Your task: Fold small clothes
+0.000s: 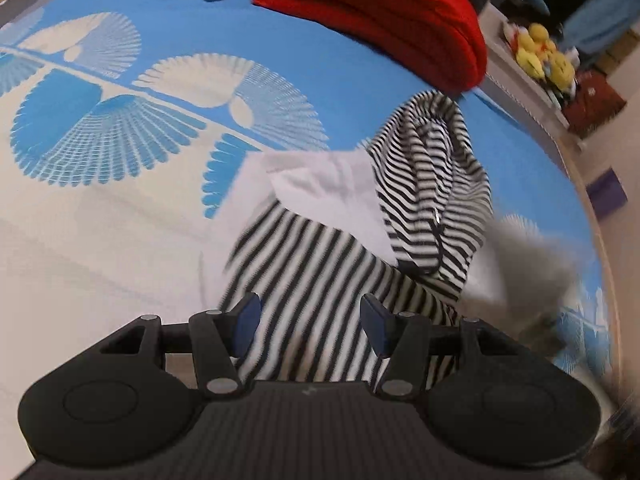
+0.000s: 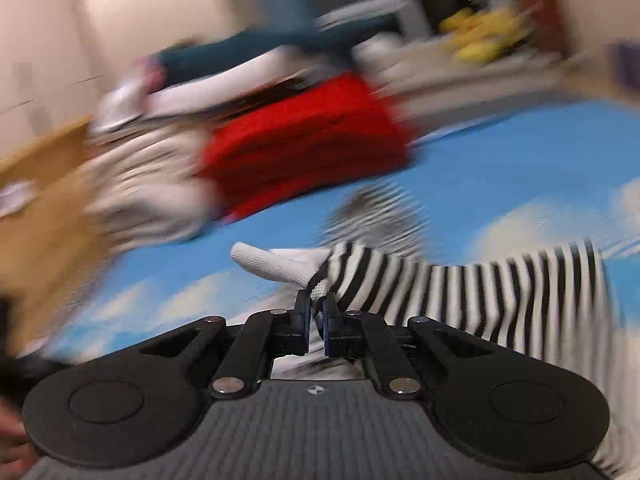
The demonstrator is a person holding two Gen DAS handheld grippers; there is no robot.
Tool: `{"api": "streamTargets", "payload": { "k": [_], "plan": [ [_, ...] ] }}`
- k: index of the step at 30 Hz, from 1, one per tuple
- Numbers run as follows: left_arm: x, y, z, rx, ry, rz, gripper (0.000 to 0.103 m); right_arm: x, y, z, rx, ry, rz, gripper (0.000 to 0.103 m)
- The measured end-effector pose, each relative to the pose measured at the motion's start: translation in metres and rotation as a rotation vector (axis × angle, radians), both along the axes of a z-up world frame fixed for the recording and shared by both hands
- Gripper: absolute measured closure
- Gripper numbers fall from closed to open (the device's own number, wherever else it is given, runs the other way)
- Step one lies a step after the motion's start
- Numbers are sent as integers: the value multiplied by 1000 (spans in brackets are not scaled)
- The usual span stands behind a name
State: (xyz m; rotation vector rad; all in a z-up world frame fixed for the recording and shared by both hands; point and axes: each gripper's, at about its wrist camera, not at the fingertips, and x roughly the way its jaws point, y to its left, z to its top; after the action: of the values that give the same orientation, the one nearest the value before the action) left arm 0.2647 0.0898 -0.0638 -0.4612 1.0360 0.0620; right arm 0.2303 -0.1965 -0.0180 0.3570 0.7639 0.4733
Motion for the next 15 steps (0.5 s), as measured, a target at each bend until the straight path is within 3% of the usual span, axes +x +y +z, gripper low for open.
{"api": "streamTargets", "payload": {
  "k": [2,5,7,9,15],
  "plan": [
    [-1,8,1,-5,2,12,42,-2,32,-28,-80,199,90,85],
    [-3,16,-2,-31,6,20,44,-14,34,-32,-176,250,18,81],
    [-3,20,-5,-57,10,28,45,-18,21,-31,-160,282,-58,76],
    [-2,23,-8,-72,16,43,55,-21,9,-37,-153,315,-124,71],
    [4,19,-34,-67,82,45,57,-10,-26,-67,-239,391,-220,71]
  ]
}}
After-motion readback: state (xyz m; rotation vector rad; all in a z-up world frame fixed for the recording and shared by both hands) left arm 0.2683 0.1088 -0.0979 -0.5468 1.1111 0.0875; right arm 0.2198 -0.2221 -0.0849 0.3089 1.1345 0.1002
